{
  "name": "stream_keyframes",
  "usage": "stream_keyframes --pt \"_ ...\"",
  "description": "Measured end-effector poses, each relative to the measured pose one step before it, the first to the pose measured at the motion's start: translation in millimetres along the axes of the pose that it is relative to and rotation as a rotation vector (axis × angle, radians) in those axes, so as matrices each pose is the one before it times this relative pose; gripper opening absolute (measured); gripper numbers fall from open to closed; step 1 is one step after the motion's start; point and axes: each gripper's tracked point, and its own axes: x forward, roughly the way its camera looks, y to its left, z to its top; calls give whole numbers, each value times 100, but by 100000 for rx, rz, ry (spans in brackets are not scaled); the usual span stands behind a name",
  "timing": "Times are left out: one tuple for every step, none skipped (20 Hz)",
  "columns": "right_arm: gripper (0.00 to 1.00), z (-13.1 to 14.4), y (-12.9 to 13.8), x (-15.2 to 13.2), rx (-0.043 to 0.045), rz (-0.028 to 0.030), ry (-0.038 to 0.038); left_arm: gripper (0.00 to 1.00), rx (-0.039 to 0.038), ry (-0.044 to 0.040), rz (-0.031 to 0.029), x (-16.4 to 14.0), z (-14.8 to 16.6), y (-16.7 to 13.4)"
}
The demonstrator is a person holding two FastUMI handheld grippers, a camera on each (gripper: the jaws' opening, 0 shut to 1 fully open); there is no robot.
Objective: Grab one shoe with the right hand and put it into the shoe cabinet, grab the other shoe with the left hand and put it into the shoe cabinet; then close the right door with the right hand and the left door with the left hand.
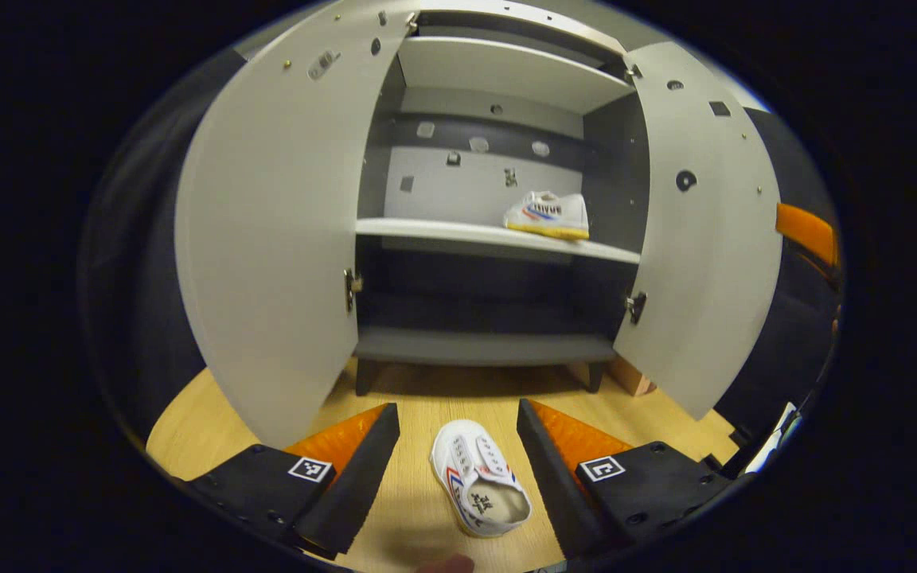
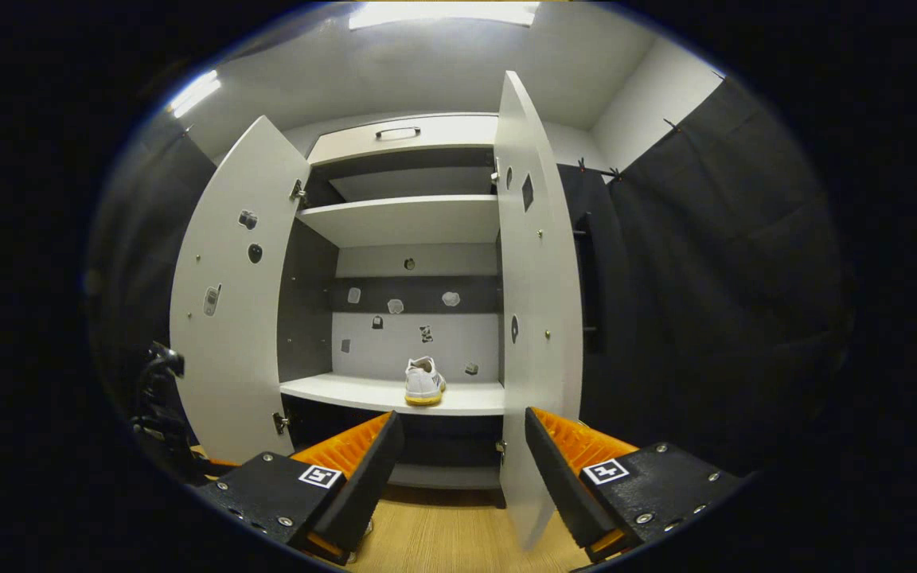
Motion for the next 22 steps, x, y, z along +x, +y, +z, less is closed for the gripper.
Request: stream_keyframes --pt "94 -252 -502 -239 -222 -1132 457 97 1866 7272 -1678 356 -2201 -163" --pt "94 -125 -351 -404 -137 -678 292 97 1612 6576 -1166 1227 -2125 -491" --pt "94 -173 -352 -220 -229 -683 176 97 2318 6863 -670 937 -2068 -178" --pt "94 -134 -239 -234 -250 -251 80 97 1860 4902 -267 745 -1420 36" --pt "94 -90 -324 -262 -386 -631 318 98 562 3875 771 558 -882 271" --pt "94 -115 -402 -206 -491 -988 201 98 -476 2470 1055 451 -336 401" --pt "94 -48 -362 -305 -472 -925 223 100 -1139 2006 1194 535 -947 222" --pt "94 3 -345 -299 -187 -847 164 100 -1478 1277 916 529 10 652" --pt "94 -89 -467 -245 -139 -1134 308 100 -1505 1524 886 1028 -100 460" --pt "94 -112 -442 -179 -128 -1009 517 100 -1807 974 341 764 -25 317" --pt "94 -226 -418 -256 -109 -960 1070 99 -1481 308 873 807 76 441" --pt "94 -199 -297 -249 130 -724 1023 99 -875 -695 1190 774 291 252" --pt "94 -180 -328 -269 179 -653 795 99 -690 -877 1123 894 281 303" --pt "94 -133 -201 -96 -61 -645 1126 99 -1109 -806 -97 651 261 4" --pt "94 -219 -98 -51 -205 -419 1119 97 -839 -1989 -235 479 504 -62" --pt "94 -101 -16 -140 -385 -303 918 99 -277 -1814 284 497 376 150" --pt "94 -135 20 -43 -434 -101 717 99 -597 -1097 -504 217 93 -291" --pt "94 -44 181 -105 -133 115 450 97 -914 -680 -2251 171 16 -667" --pt "94 9 201 -88 232 301 390 83 275 -1055 -1346 137 222 -560" --pt "94 140 354 -54 601 497 0 69 3069 -2469 5753 -135 420 871" --pt "94 200 347 31 580 449 -381 38 2187 -1236 4403 470 380 1049" --pt "94 124 259 -147 369 490 -320 22 -1368 -981 719 -79 -57 -1"
